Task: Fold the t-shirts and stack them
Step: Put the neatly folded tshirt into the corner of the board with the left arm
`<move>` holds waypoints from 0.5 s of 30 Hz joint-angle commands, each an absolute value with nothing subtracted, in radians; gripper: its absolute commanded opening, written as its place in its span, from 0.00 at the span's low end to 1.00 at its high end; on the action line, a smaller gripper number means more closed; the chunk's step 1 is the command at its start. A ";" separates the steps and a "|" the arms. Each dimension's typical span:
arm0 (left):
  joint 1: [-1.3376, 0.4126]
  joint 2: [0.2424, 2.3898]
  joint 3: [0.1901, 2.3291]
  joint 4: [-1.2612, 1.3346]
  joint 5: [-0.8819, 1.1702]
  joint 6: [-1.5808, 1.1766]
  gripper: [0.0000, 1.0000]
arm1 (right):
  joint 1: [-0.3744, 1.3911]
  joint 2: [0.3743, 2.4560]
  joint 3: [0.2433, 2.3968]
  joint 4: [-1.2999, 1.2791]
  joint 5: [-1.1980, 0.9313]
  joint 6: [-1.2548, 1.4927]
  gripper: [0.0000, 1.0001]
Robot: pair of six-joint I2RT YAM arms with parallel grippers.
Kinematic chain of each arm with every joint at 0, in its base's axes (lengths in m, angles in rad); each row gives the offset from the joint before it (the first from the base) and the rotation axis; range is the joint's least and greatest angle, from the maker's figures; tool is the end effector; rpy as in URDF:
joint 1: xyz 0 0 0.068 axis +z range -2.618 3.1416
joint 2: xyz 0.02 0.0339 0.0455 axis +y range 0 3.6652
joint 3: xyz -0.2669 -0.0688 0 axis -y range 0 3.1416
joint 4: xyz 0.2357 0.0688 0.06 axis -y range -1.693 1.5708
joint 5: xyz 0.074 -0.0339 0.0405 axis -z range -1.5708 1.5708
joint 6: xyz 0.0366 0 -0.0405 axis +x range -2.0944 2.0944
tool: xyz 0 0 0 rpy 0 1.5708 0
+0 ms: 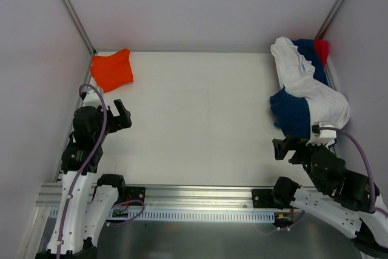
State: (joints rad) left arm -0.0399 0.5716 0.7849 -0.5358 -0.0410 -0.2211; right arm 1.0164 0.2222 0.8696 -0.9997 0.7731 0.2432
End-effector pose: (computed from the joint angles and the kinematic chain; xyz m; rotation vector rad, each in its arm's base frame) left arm 0.1180 -0.0032 0.3314 -0.1993 1.8849 -0.1391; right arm 0.0246 -0.0088 0.3278 -0.1998 1.8117 0.1439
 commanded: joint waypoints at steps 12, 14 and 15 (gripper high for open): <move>-0.044 0.563 0.801 -0.558 -0.144 -0.215 0.99 | 1.019 0.169 0.854 -1.025 0.796 0.226 0.99; -0.044 0.574 0.802 -0.558 -0.143 -0.215 0.99 | 1.020 0.170 0.854 -1.023 0.796 0.227 1.00; -0.044 0.575 0.804 -0.560 -0.144 -0.215 0.99 | 1.020 0.170 0.853 -1.025 0.796 0.227 0.99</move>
State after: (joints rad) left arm -0.0399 0.5713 0.7849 -0.5602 -0.1162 -0.2203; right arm 1.0164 0.1463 0.8532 -1.0077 0.7746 0.2321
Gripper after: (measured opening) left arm 0.990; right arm 0.993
